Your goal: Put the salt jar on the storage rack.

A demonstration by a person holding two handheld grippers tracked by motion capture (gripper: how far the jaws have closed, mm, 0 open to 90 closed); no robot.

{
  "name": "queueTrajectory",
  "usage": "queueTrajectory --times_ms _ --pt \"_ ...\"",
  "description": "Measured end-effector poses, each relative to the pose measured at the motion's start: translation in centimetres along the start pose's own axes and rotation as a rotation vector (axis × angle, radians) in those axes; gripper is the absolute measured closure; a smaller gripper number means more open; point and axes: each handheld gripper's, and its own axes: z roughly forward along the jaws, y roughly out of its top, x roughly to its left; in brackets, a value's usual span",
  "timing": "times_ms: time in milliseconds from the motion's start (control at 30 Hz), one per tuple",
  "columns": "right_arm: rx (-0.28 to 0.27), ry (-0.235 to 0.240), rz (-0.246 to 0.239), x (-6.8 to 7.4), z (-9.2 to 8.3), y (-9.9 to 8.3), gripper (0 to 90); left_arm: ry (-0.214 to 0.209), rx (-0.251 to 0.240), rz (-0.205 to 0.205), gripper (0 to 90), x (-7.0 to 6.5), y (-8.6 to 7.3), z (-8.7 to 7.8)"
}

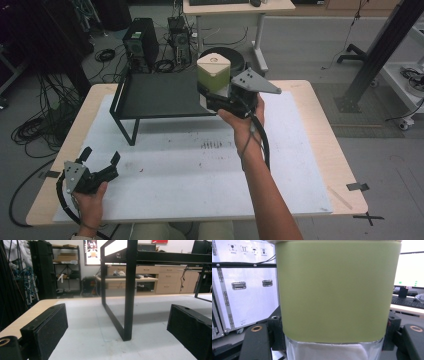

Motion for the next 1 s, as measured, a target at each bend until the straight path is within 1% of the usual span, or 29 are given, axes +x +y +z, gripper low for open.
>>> queueTrajectory --times_ms 167,333,667,767,900,1000 --pt "-0.008 -0.002 -0.005 -0.5 1.6 0.8 29.9 0.0 0.0 -0.003 3.4 0.0 0.0 0.0" --pt "-0.001 -0.016 0.0 -1.1 3.1 0.7 29.9 0.0 -0.002 -0.003 3.5 0.0 0.0 0.0" --pt "0.02 -0.054 0.016 -2.5 5.6 -0.6 29.9 -0.001 0.0 -0.002 3.5 0.0 0.0 0.0" --pt "0.019 -0.074 0.026 -3.0 6.3 -1.1 29.9 -0.001 0.0 -0.002 3.5 0.0 0.0 0.0" --pt "0.016 -0.089 0.048 -3.8 7.3 -1.8 29.9 -0.001 0.0 -0.002 3.5 0.0 0.0 0.0" --pt "0.026 -0.104 0.051 -4.3 7.9 -2.5 29.9 -0.001 -0.001 -0.002 3.5 0.0 0.0 0.0"
